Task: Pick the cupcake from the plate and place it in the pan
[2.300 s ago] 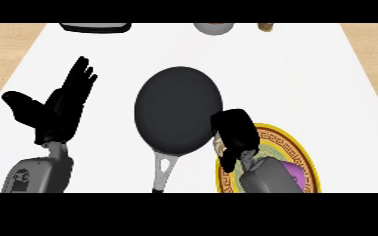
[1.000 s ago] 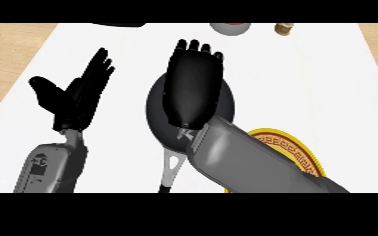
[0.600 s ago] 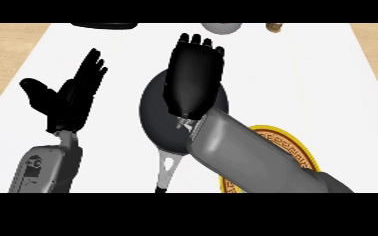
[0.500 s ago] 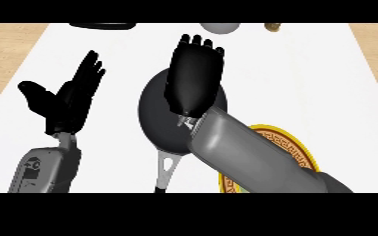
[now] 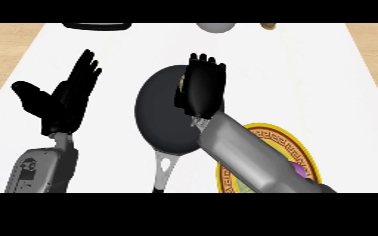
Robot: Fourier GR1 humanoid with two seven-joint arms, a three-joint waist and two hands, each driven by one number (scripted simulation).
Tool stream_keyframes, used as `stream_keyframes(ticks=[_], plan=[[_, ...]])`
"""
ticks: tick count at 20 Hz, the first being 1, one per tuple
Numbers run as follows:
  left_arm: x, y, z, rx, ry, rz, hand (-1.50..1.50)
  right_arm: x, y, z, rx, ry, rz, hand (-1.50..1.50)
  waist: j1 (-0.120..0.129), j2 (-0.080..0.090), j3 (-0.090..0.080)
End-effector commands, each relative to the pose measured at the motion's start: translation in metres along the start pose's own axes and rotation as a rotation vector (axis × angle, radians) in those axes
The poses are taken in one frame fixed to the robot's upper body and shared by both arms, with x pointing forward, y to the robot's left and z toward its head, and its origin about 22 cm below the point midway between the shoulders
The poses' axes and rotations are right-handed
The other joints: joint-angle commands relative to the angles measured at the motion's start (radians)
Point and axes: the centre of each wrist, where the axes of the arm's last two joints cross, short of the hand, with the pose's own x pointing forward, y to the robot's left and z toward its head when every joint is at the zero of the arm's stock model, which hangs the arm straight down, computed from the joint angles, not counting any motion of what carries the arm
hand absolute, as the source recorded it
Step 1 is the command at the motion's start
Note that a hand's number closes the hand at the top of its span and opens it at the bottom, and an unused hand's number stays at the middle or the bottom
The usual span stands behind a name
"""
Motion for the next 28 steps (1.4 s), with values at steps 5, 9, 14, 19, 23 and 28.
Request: stream_keyframes(ticks=[5, 9, 14, 19, 23, 28], plan=[[-0.003, -0.005, 0.01, -0.012, 0.009, 0.018, 0.0, -0.026, 0.035, -0.008, 0.099, 0.366, -0.158, 1.5, 0.008, -0.001, 0.002], [-0.01, 0.0, 0.009, 0.008, 0.022, 0.006, 0.0, -0.047, 0.06, 0.003, 0.179, 0.412, -0.22, -1.5, -0.002, 0.002, 0.001], [-0.003, -0.009, 0.006, -0.005, 0.013, 0.017, 0.0, -0.053, 0.078, 0.016, 0.154, 0.364, -0.322, -1.5, -0.002, 0.0, 0.002], [-0.014, 0.004, 0.015, 0.041, 0.032, 0.019, 0.0, -0.056, 0.059, 0.009, 0.002, 0.332, -0.573, -1.5, -0.041, -0.011, 0.001], [-0.006, 0.027, 0.017, 0.073, 0.027, -0.002, 0.0, -0.055, 0.046, 0.026, -0.065, 0.362, -0.775, -1.5, -0.048, -0.017, 0.001], [-0.017, 0.031, 0.013, 0.109, 0.033, 0.013, 0.0, -0.071, 0.033, 0.073, -0.104, 0.357, -0.956, -1.5, -0.086, -0.018, 0.0]])
